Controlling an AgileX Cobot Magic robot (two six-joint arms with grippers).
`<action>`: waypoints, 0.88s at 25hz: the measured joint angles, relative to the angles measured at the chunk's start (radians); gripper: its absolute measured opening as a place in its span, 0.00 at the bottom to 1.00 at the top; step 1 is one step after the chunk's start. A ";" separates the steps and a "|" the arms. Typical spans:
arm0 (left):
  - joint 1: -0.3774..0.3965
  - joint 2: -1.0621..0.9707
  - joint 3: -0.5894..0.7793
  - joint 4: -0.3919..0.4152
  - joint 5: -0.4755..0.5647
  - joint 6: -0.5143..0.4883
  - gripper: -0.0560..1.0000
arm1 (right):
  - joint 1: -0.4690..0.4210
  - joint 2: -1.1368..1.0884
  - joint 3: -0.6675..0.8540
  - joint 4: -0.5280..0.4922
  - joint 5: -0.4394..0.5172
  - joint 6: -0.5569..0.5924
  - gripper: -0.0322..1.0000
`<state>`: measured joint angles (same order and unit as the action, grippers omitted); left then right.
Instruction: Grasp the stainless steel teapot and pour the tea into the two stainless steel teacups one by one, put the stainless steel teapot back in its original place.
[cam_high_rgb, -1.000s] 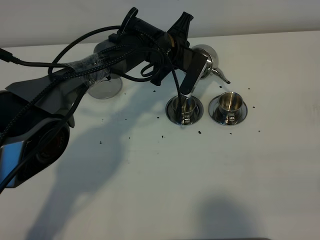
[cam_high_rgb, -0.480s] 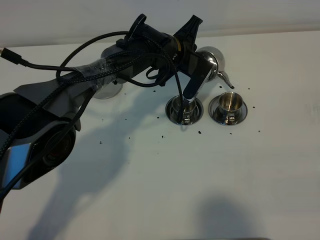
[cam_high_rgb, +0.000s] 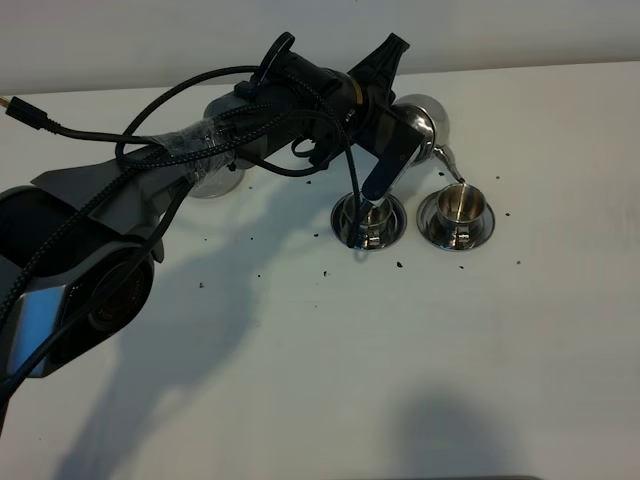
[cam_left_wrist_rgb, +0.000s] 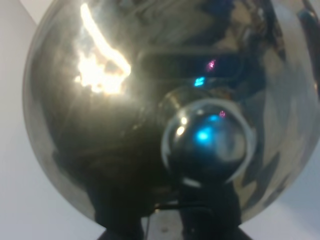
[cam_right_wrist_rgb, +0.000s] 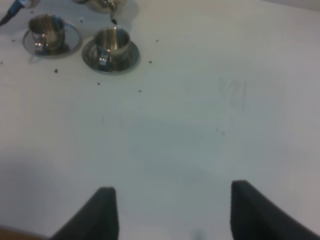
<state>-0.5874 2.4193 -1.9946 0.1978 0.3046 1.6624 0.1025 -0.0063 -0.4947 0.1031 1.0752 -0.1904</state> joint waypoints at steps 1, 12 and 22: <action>0.000 0.000 0.000 0.000 -0.001 0.006 0.26 | 0.000 0.000 0.000 0.000 0.000 0.000 0.50; 0.000 0.000 0.000 -0.002 0.003 0.051 0.26 | 0.000 0.000 0.000 0.000 0.000 0.000 0.50; -0.011 0.000 0.000 -0.003 -0.039 0.117 0.26 | 0.000 0.000 0.000 0.000 0.000 0.000 0.50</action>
<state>-0.5983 2.4193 -1.9946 0.1945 0.2652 1.7794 0.1025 -0.0063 -0.4947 0.1031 1.0752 -0.1904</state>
